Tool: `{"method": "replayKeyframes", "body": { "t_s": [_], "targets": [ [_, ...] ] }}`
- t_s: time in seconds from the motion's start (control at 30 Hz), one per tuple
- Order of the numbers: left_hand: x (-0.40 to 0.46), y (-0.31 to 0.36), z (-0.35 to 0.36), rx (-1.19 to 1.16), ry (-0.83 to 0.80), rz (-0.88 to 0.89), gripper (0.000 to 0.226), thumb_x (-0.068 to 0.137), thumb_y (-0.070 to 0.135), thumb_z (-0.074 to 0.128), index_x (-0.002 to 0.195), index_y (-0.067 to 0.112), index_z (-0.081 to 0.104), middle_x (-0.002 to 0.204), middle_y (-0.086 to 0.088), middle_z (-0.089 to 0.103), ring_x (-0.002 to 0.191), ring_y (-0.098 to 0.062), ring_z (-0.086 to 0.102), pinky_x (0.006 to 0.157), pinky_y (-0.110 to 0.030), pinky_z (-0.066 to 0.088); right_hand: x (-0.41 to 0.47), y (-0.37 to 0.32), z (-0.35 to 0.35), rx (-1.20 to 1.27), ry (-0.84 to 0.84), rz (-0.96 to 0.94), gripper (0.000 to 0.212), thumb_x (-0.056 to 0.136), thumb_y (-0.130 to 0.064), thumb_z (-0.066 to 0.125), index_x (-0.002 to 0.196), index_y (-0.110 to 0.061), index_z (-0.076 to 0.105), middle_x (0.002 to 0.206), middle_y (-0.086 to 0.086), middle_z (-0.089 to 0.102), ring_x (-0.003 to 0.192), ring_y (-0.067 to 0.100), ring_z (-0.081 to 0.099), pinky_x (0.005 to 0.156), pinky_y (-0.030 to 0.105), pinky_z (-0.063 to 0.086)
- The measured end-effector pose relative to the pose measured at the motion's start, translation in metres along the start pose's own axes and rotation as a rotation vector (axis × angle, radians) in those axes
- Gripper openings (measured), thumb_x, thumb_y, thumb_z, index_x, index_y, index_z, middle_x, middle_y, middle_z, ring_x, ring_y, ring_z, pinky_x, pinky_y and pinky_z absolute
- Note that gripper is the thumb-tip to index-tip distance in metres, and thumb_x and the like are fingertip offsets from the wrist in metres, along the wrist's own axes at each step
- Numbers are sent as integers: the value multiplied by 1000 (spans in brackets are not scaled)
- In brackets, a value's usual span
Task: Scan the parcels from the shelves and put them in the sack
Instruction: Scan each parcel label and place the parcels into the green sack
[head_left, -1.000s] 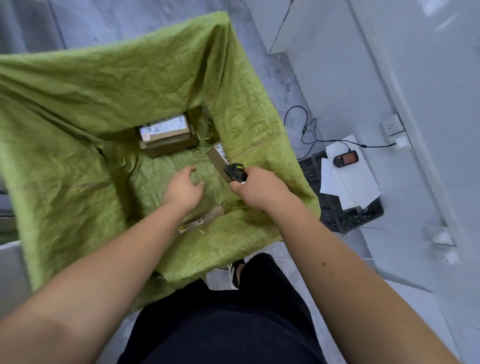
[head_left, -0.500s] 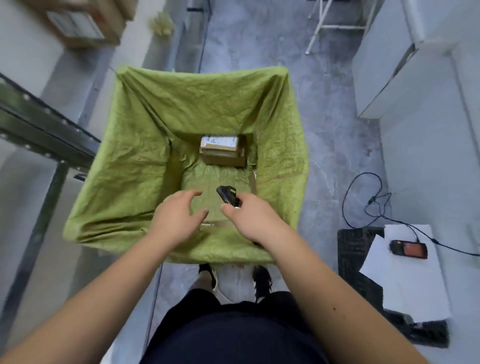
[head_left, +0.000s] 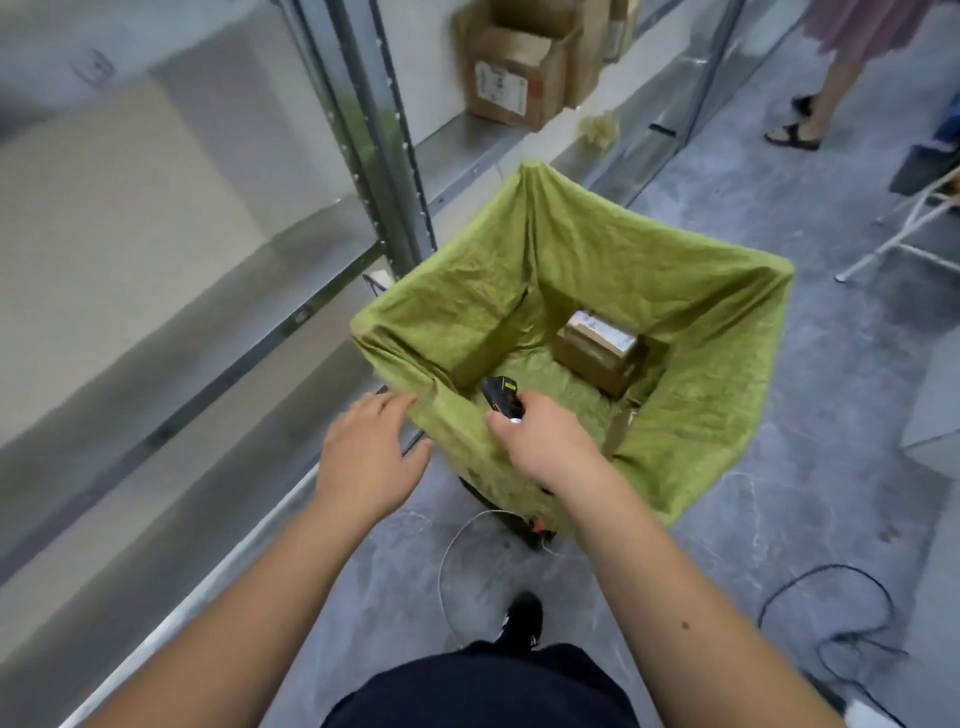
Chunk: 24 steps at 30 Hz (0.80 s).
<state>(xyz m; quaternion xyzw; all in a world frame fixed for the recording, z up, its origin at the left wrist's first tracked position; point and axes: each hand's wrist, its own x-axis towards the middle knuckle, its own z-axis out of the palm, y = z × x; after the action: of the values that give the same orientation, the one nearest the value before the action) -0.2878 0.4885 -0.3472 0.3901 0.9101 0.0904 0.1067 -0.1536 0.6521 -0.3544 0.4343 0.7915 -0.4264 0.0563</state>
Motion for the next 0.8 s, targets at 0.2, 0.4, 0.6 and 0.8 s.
{"method": "replayKeyframes", "body": {
  "t_s": [0.2, 0.4, 0.6, 0.8],
  "targets": [
    [-75, -66, -22, -20, 69, -231, 69, 95, 55, 61, 156, 28, 44, 157, -1, 49, 149, -27, 39, 120, -46, 34, -25, -65, 51, -106, -61, -196, 39, 94, -51, 55, 121, -23, 63, 109, 8, 70, 103, 34, 64, 80, 37, 50],
    [-165, -133, -59, -41, 186, -358, 69, 96, 57, 59, 157, 31, 42, 159, 0, 46, 149, -25, 36, 122, -44, 30, -82, -140, 115, -233, -124, -410, 38, 94, -54, 57, 118, -26, 63, 97, 4, 65, 96, 31, 64, 78, 36, 49],
    [-246, -193, -114, -59, 343, -430, 68, 94, 55, 63, 155, 30, 45, 158, 0, 47, 150, -26, 36, 122, -44, 31, -152, -216, 144, -353, -115, -609, 39, 93, -56, 56, 121, -29, 62, 86, -3, 62, 81, 23, 63, 67, 35, 46],
    [-290, -233, -185, -49, 499, -406, 66, 92, 48, 69, 152, 26, 51, 153, -3, 52, 143, -28, 43, 120, -44, 34, -205, -293, 139, -405, -81, -758, 30, 94, -53, 57, 111, -29, 62, 87, -1, 64, 77, 20, 62, 61, 32, 42]
  ]
}}
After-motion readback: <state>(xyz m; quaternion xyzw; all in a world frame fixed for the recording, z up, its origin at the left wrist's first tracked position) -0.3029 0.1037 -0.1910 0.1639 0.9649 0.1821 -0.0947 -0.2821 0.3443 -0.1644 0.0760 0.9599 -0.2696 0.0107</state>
